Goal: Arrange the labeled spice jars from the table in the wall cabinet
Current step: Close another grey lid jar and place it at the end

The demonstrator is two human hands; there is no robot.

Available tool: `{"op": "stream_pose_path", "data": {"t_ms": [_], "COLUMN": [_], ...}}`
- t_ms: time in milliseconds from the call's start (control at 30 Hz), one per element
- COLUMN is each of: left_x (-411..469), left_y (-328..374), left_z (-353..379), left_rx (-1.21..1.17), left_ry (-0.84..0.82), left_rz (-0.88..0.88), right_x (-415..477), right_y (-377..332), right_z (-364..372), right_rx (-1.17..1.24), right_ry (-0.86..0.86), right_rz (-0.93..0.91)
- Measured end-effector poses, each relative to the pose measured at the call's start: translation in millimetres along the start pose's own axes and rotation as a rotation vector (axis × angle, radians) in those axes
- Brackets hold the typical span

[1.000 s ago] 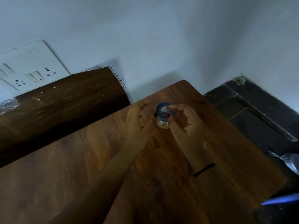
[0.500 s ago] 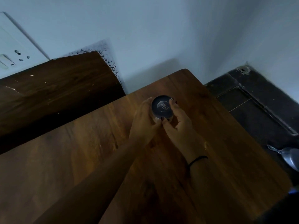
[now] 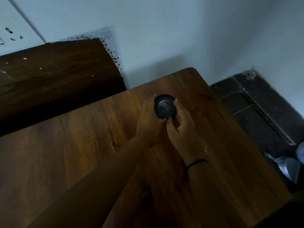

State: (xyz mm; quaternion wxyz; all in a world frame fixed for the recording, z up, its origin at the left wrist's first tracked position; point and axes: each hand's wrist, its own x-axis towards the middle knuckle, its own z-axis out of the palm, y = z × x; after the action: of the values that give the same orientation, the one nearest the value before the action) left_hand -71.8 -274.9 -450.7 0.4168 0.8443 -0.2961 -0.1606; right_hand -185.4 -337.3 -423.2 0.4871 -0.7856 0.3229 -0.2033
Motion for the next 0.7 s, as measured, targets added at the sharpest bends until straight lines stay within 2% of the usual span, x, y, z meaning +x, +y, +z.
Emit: {"op": "stream_pose_path", "data": {"t_ms": [200, 400, 567, 700], "left_x": [-20, -47, -79, -102], "left_y": [4, 23, 40, 49], "left_z": [-42, -128, -181, -215], "left_rx": [-0.093, -0.033, 0.043, 0.058], "left_ry": [0.035, 0.071, 0.12, 0.156], "left_rz": [-0.145, -0.1, -0.077, -0.091], "right_x": [-12, -37, -59, -73], "right_y": [-6, -31, -72, -93], "right_z": [-5, 11, 28, 39], "right_rx": [0.069, 0.195, 0.163, 0.319], "right_ry": [0.049, -0.115, -0.227, -0.322], "right_rz": [0.031, 0.042, -0.039, -0.02]}}
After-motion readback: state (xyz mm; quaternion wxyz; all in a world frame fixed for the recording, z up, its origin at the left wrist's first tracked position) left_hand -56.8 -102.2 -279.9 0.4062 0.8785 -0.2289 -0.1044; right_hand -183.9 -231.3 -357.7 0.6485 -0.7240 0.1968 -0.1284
